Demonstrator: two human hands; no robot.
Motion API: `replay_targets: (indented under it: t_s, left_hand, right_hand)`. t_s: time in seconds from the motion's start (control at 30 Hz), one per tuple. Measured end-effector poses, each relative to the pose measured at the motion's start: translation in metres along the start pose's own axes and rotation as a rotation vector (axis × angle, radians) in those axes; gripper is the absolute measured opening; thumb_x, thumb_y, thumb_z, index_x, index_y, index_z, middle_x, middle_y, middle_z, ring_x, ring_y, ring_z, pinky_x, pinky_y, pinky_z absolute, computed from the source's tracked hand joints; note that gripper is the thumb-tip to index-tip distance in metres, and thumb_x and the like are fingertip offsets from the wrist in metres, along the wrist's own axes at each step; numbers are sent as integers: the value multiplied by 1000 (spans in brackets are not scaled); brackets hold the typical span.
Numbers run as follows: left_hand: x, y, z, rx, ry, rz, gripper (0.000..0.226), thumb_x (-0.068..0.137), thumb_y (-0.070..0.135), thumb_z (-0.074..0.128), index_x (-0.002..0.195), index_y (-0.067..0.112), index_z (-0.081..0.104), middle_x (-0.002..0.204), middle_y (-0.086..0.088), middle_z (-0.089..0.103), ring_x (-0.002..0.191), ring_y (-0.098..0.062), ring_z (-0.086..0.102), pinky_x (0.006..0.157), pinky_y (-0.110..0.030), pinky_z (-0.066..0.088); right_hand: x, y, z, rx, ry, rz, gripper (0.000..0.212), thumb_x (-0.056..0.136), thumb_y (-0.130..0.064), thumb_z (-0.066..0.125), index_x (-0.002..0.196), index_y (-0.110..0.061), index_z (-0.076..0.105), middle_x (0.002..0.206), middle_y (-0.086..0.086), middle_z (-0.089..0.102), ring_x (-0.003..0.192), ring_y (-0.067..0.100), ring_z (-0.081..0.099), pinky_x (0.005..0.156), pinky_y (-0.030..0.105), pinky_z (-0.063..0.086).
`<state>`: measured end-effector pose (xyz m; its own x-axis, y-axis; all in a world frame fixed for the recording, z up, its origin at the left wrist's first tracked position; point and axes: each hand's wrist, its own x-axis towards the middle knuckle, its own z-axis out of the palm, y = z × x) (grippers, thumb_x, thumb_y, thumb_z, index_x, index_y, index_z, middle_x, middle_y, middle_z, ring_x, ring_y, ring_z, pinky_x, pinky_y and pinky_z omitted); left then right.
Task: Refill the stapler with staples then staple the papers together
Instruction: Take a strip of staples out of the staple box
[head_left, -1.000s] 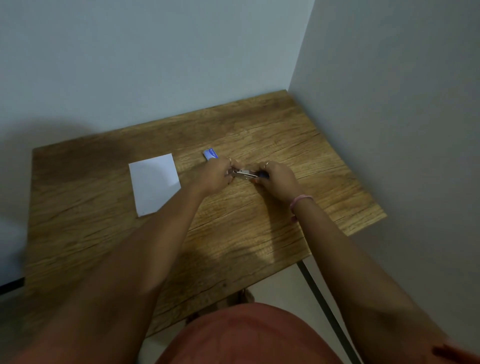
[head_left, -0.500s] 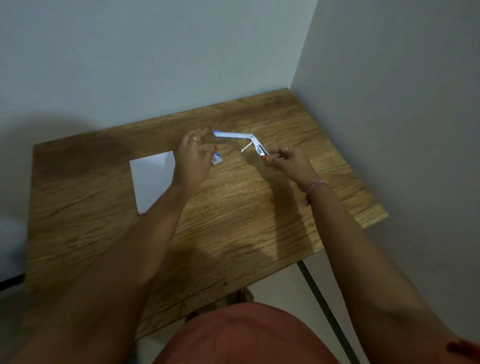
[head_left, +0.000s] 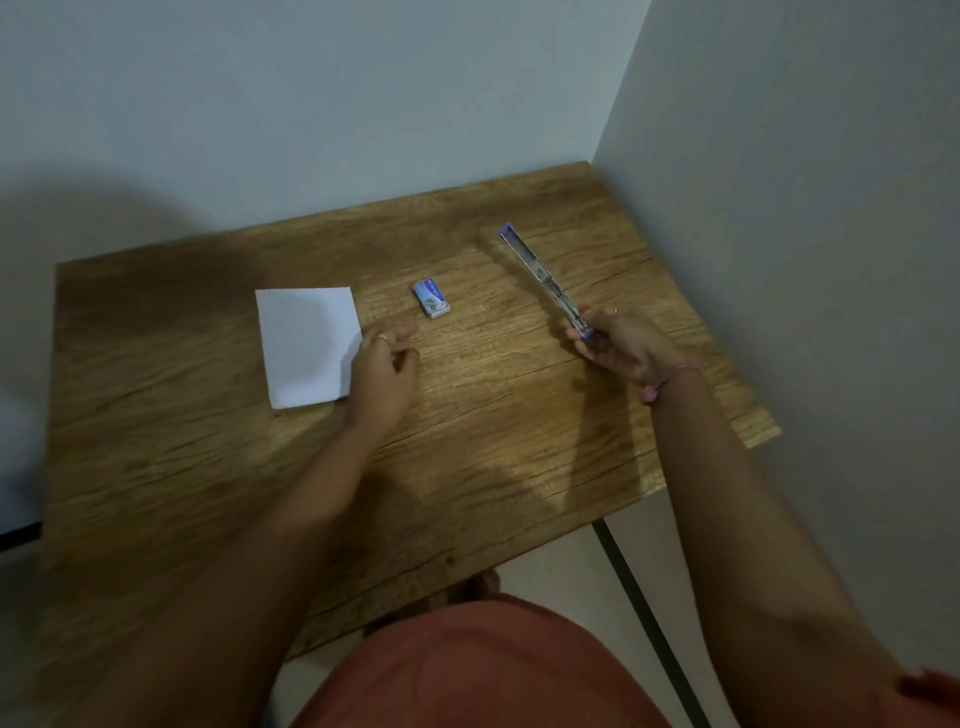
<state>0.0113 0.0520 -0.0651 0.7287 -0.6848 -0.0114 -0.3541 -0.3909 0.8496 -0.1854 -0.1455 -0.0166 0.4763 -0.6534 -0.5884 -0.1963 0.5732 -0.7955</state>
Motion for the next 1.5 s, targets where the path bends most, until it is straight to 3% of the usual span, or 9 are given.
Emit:
replay_targets:
  t_s: [0.17,0.27,0.4,0.57,0.83,1.03,1.17,1.33,1.5]
  left_hand:
    - [5,4,9,41,23,-34,40,91,6,52,131,10,52,134,-9,46,99,-7,52,90,-20,42]
    - [11,8,13,74,21,-60,42,89,5,52,132,9,50,139,-11,40,112,-18,54,91,-22,43]
    - [20,14,16,143,11,-63,46,89,8,55,134,7,46,141,-13,36,122,-26,47,100,-35,46]
    - [34,15,14,226,10,28,50,89,11,57,137,10,45,139,-13,39,124,-25,43,102,-34,39]
    - [53,7,16,342,-48,230,43,92,19,57,134,14,52,143,-5,42,129,-26,37,97,-34,37]
    - [61,-3,20,397,-87,197,44,92,27,57,134,17,52,144,-3,43,131,-26,35,101,-42,38]
    - [62,-3,22,392,-71,166,44,91,27,58,134,16,54,142,-3,46,130,-26,36,101,-41,38]
    - [63,0,23,398,-70,114,44,90,27,59,132,14,55,142,-2,46,130,-25,37,100,-42,39]
    - [60,1,22,390,-72,113,45,90,25,60,133,13,54,143,-2,44,130,-24,39,101,-40,38]
  right_hand:
    - [11,-3,8,-116,40,25,22,99,-6,42,115,1,55,90,16,63,80,18,62,55,15,52]
    - [19,-2,18,-124,60,-7,22,99,-8,45,115,1,57,88,15,64,75,16,63,54,16,52]
    - [30,5,27,-143,135,-147,15,97,-16,52,97,-8,65,78,6,66,57,7,65,52,16,52]
    - [33,18,28,-281,106,-309,6,82,-12,72,88,-12,70,79,1,68,72,10,63,68,20,55]
    - [40,19,32,-443,241,-392,3,83,-23,73,85,-23,71,80,2,73,63,10,69,58,22,57]
    - [51,13,29,-575,346,-417,13,83,-32,72,75,-21,71,65,1,66,58,11,61,67,36,56]
    - [53,13,28,-739,344,-514,22,81,-32,73,96,-17,75,75,-9,68,68,-2,62,67,12,50]
    - [53,19,32,-1114,443,-607,30,82,-29,71,107,-13,70,97,11,56,87,23,57,78,27,41]
    - [51,26,29,-1221,464,-600,38,86,-40,64,113,-12,68,98,8,54,94,25,54,77,32,44]
